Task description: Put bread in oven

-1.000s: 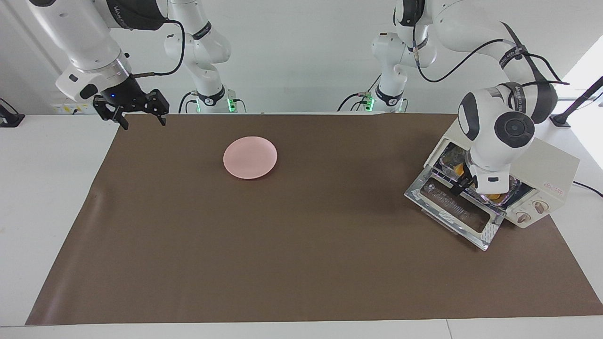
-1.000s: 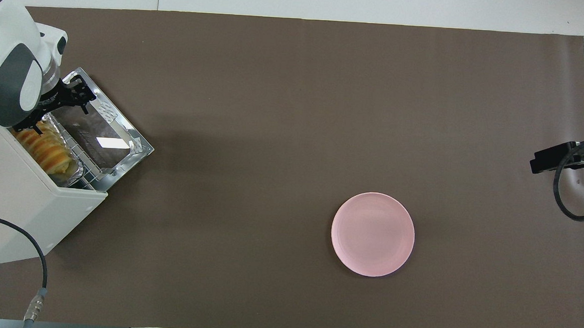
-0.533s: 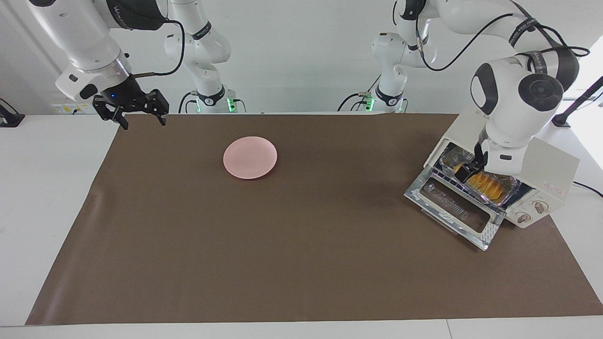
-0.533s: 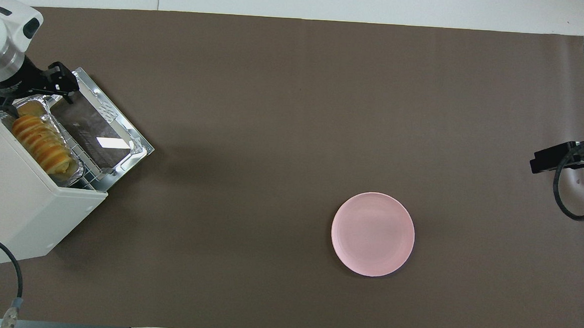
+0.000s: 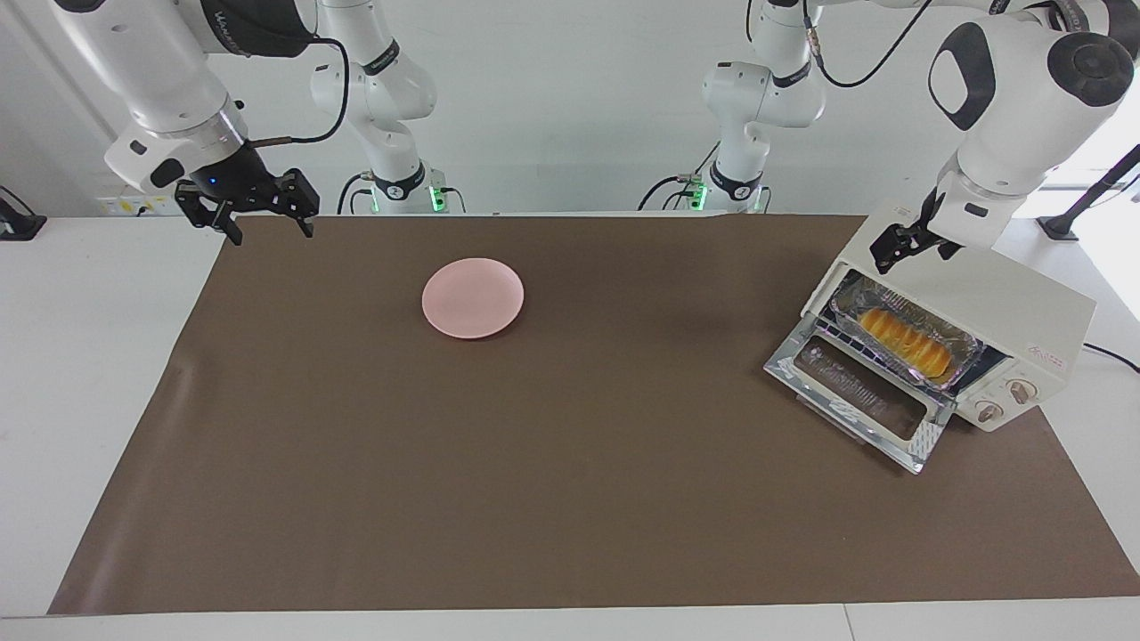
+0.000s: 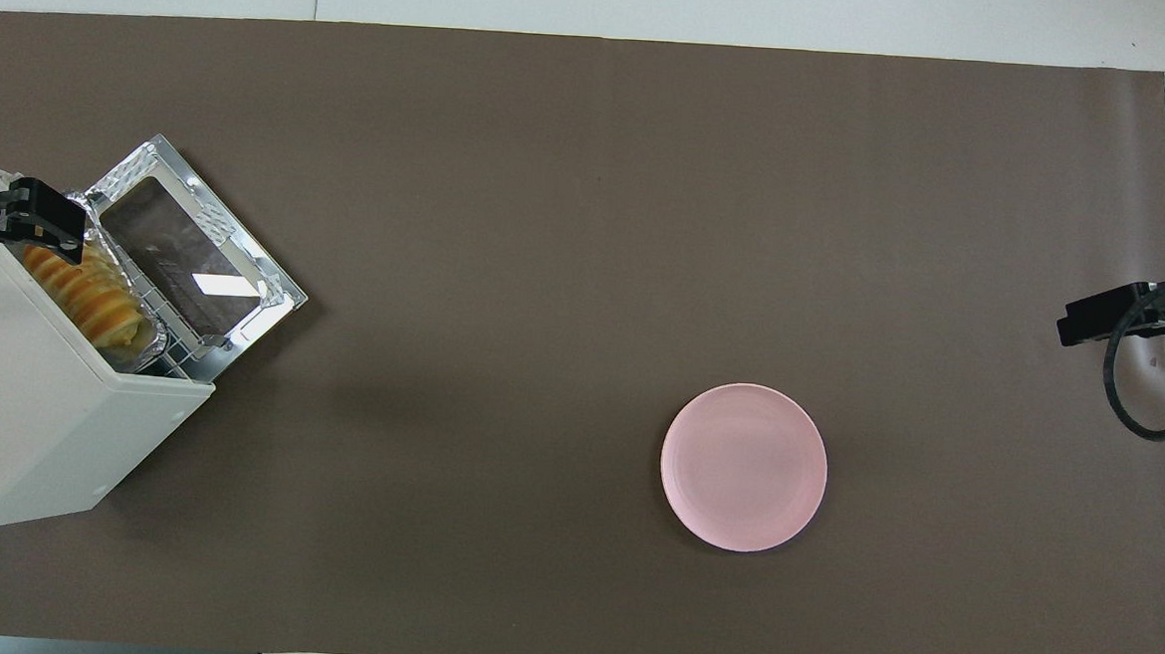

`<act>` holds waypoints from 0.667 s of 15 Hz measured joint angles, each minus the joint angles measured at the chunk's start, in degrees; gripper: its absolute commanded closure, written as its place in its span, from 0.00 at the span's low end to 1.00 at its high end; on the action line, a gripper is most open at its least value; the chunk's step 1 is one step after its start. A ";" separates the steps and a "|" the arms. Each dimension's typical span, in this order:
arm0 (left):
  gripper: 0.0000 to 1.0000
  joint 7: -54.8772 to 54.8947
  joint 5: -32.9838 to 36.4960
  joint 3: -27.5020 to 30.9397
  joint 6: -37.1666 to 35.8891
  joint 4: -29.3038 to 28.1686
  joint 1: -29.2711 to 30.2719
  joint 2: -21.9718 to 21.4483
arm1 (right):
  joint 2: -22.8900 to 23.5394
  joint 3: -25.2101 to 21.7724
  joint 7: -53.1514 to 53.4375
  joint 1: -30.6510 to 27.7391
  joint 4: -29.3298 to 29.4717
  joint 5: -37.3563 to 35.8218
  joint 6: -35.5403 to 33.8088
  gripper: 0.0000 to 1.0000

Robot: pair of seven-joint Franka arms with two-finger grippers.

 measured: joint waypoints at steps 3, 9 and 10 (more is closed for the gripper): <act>0.00 3.35 -2.58 -15.21 -0.50 0.00 14.84 -0.94 | 0.00 0.00 0.00 0.00 0.00 0.00 0.00 0.00; 0.00 4.36 -2.73 -20.65 -2.78 -1.60 20.12 -3.45 | 0.00 0.00 0.00 0.00 0.00 0.00 0.00 0.00; 0.00 4.37 -2.73 -20.71 -2.86 -2.54 20.12 -4.58 | 0.00 0.00 0.00 0.00 0.00 0.00 0.00 0.00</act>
